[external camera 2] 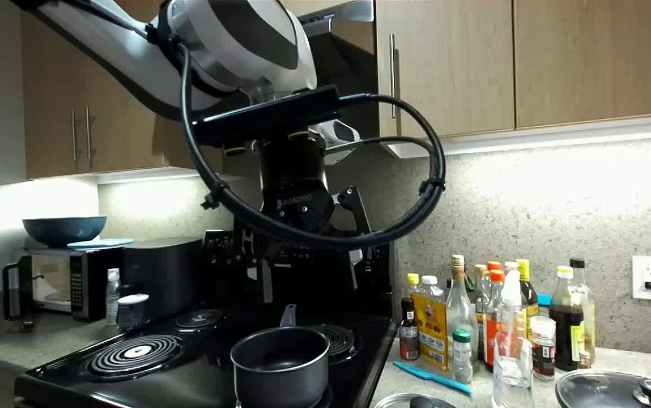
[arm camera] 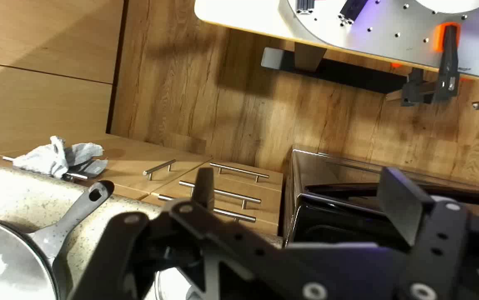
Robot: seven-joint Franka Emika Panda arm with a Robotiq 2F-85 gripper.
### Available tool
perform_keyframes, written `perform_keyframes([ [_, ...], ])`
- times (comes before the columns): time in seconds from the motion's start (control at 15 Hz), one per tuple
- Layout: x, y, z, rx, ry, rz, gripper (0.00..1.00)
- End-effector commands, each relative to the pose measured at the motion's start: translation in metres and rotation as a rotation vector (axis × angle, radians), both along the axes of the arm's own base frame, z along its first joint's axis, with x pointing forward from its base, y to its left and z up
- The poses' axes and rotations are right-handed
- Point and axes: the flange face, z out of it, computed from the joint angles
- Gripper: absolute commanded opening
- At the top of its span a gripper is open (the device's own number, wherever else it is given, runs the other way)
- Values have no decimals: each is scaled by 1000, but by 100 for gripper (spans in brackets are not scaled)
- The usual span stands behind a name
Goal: Put the lid on the pot
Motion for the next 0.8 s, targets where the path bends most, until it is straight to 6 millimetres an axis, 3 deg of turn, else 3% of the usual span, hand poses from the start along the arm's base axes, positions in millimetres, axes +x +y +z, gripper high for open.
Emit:
perform_keyframes([
  [0.0, 0, 0, 0, 0, 1, 0, 100],
  [0.53, 0, 0, 0, 0, 1, 0, 100],
  [0.73, 18, -1, 5, -5, -78, 6, 100],
])
